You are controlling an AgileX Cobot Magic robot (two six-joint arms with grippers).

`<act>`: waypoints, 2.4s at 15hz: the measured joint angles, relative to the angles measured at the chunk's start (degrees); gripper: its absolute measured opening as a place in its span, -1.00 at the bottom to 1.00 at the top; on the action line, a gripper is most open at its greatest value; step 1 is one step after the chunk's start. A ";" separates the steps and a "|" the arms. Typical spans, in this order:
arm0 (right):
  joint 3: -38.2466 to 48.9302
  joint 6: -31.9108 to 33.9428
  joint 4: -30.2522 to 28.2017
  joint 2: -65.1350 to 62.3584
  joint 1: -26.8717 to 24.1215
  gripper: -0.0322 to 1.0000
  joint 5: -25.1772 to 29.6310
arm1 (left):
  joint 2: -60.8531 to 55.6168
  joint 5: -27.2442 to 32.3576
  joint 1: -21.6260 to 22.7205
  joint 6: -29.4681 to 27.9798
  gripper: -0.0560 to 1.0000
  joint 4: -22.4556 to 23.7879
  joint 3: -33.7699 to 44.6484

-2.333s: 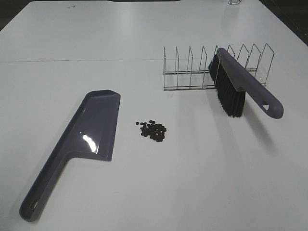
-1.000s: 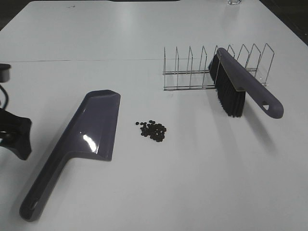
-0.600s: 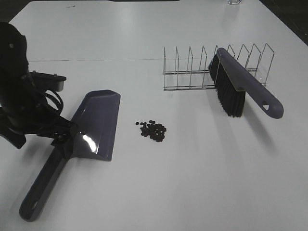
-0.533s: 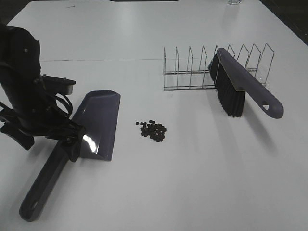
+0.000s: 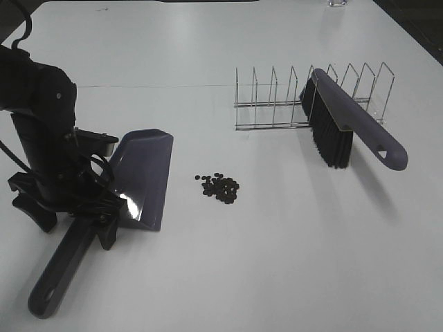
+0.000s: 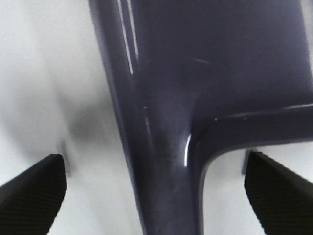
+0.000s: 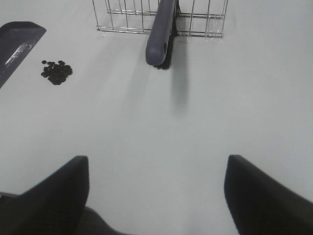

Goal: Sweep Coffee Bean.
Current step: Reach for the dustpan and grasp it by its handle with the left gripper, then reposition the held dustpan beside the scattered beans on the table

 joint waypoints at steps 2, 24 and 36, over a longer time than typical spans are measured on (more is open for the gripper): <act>0.00 0.00 0.00 0.00 0.00 0.38 0.00 | 0.17 -0.92 0.00 0.17 0.60 -0.06 -0.06; 0.00 0.00 0.00 0.00 0.00 0.38 0.00 | -1.15 1.15 -0.06 -1.60 -0.21 -0.34 -0.74; 0.00 0.00 -0.29 0.00 0.00 0.38 0.00 | -2.64 1.66 -2.64 -4.98 -0.21 2.75 -0.69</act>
